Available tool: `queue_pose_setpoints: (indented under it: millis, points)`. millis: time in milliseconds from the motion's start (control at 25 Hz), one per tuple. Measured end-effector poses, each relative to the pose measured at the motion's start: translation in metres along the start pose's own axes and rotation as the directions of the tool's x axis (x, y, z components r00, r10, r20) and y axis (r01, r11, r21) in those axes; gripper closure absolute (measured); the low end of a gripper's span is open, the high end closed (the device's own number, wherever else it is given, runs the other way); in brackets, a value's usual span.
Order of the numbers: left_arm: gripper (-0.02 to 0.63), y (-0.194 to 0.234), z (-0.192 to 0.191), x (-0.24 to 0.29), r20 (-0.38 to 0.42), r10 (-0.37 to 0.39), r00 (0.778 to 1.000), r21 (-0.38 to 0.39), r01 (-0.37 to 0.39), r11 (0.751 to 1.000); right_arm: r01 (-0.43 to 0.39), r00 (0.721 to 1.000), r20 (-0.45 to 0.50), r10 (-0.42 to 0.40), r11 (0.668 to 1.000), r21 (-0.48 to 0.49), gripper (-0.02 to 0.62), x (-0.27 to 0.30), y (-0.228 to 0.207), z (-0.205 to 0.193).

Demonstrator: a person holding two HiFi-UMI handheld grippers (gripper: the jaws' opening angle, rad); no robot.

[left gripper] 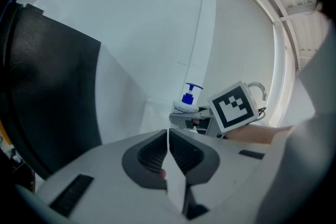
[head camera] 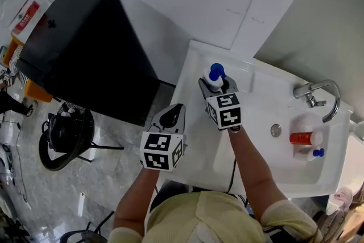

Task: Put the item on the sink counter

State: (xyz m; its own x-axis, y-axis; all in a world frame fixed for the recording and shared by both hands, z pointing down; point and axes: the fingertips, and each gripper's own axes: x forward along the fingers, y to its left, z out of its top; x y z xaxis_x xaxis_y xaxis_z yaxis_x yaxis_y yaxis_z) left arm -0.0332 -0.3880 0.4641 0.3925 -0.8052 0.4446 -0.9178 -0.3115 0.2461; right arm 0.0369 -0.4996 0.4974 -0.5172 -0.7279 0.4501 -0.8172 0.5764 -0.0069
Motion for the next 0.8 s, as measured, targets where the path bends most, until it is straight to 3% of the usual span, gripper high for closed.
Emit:
queue_pose_setpoints:
  millis: [800]
  points:
    - [0.561,0.0,0.001,0.004,-0.003,0.007,1.0,0.014,-0.007,1.0,-0.001,1.0,0.026,0.002,0.999,-0.051,0.379,0.012,0.0,0.005]
